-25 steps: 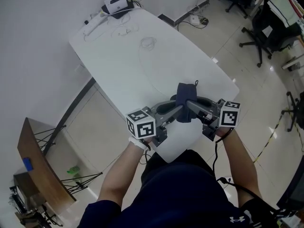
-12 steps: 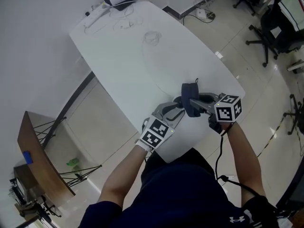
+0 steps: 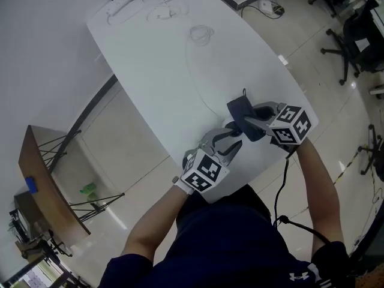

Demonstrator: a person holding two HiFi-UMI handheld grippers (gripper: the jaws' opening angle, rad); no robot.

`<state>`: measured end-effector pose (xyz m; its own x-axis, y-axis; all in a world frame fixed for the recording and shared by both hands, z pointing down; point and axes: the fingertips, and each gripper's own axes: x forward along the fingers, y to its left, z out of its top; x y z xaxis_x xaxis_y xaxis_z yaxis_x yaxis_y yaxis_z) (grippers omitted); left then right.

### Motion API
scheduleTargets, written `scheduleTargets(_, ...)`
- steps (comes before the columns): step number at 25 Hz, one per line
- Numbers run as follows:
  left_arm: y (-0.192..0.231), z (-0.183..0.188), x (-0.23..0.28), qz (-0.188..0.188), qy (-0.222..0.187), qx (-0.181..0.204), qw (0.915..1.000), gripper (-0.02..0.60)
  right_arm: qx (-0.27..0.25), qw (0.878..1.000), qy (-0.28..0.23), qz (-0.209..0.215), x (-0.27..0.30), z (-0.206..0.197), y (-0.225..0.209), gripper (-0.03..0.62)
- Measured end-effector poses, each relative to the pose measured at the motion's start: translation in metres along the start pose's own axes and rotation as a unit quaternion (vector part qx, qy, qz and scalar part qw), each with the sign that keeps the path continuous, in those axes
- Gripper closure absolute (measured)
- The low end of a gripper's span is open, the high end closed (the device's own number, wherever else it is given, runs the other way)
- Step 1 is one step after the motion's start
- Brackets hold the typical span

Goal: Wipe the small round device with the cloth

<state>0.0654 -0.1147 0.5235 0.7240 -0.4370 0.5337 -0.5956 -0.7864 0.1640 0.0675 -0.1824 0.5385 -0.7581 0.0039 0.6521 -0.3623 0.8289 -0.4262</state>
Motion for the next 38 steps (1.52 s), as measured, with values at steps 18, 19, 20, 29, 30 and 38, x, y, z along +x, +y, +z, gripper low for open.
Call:
scheduleTargets(18,0.002,-0.009,0.004,0.024,-0.013,-0.022,0.9994,0.443,-0.033,0.996,0.084,-0.005,0.041,-0.029,-0.037,0.528)
scheduleTargets(19,0.004,-0.010,0.004,0.026,-0.015,-0.025,0.9992,0.443,-0.031,0.995,0.091,-0.007,0.046,-0.035,-0.040,0.530)
scheduleTargets(20,0.006,-0.010,0.003,0.030,-0.017,-0.030,0.9990,0.443,-0.028,0.995,0.097,-0.010,0.050,-0.040,-0.042,0.530)
scheduleTargets(29,0.030,-0.015,-0.008,0.061,-0.016,-0.059,0.9962,0.442,0.038,0.993,0.102,-0.049,0.068,-0.072,-0.043,0.531)
scheduleTargets(30,0.031,-0.016,-0.008,0.062,-0.014,-0.059,0.9962,0.442,0.043,0.992,0.098,-0.061,0.069,-0.073,-0.044,0.531)
scheduleTargets(38,0.027,-0.008,-0.016,0.062,-0.016,-0.044,0.9970,0.434,0.072,0.991,-0.010,-0.112,0.025,-0.041,-0.031,0.530)
